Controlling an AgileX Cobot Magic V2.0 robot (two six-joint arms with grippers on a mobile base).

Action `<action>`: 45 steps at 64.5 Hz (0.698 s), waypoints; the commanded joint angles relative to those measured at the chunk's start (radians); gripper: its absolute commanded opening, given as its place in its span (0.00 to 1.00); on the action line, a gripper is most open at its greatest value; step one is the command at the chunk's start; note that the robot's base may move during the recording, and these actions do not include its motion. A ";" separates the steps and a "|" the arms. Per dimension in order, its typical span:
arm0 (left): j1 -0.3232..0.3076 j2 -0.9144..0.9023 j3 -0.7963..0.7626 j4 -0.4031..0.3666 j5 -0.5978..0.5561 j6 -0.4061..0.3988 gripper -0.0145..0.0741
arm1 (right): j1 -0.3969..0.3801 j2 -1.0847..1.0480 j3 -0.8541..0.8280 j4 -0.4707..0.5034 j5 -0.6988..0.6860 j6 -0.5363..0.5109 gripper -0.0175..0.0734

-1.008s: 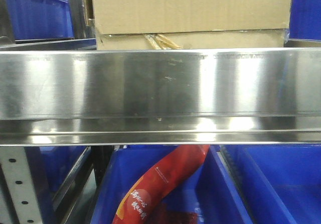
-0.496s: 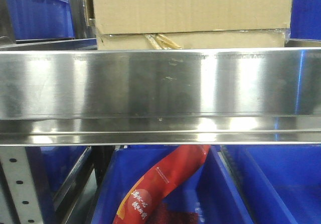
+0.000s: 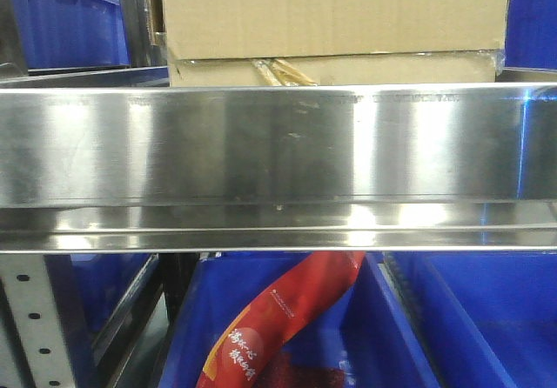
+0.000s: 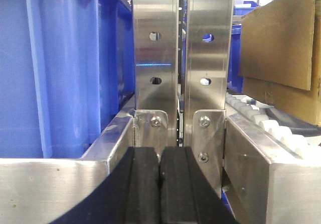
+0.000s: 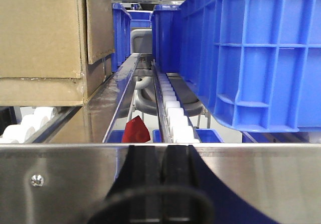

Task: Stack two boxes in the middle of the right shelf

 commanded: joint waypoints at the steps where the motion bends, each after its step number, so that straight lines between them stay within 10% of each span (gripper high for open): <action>1: 0.002 -0.005 -0.002 -0.006 -0.020 0.001 0.04 | -0.007 -0.007 0.001 -0.007 -0.011 0.006 0.01; 45: 0.002 -0.005 -0.002 -0.006 -0.020 0.001 0.04 | -0.007 -0.007 0.001 -0.007 -0.011 0.006 0.01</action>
